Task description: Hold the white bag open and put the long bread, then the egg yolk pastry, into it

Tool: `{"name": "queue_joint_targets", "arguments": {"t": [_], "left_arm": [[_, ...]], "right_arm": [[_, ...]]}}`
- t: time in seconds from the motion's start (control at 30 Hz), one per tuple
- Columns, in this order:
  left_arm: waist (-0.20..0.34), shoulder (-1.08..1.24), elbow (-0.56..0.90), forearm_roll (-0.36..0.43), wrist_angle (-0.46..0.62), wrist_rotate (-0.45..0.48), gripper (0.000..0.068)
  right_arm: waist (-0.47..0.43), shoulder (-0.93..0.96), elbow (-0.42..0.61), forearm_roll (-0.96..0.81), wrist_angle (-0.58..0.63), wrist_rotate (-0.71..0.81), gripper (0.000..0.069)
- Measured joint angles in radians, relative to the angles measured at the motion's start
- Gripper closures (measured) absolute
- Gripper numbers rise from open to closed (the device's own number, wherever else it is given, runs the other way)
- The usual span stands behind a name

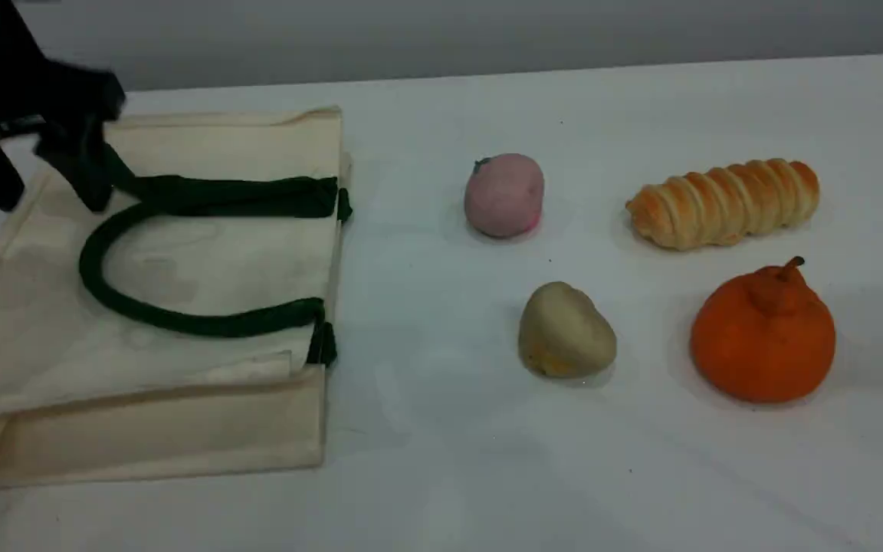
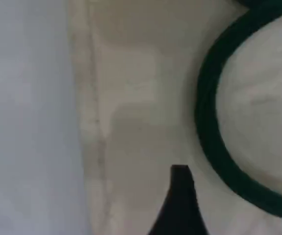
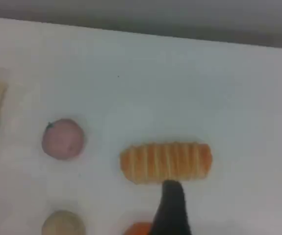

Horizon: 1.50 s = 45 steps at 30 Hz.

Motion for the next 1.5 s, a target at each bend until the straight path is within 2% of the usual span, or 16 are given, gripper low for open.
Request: {"name": "queue_joint_targets", "arguments": {"t": [0.33,1.0,1.07,1.17,1.37,1.43,1.5], "left_arm": [[0.000,0.092,-0.002,0.000,-0.090,-0.018,0.0157],[0.000,0.203,-0.002,0.002,-0.175,-0.022,0.0171],[0.000,0.203,-0.002,0.002,-0.188,-0.022,0.0200],[0.000,0.203,-0.002,0.003,-0.197,-0.022,0.0286],[0.001,0.203,-0.002,0.011,-0.215,-0.015,0.0522],[0.001,0.203,-0.002,0.011,-0.215,0.002,0.0580],[0.001,0.200,-0.002,0.011,-0.214,0.042,0.0600]], "right_arm": [[0.000,-0.001,0.001,0.000,-0.008,-0.001,0.0148],[0.000,-0.001,0.001,0.000,-0.008,-0.001,0.0148],[0.000,-0.001,0.001,0.000,-0.008,-0.001,0.0148],[0.000,-0.001,0.001,0.000,-0.008,-0.001,0.0148],[0.000,-0.001,0.001,-0.014,-0.007,0.000,0.0148],[0.000,-0.001,0.001,-0.014,-0.007,0.000,0.0148],[0.000,-0.001,0.001,-0.014,-0.007,0.000,0.0148]]}}
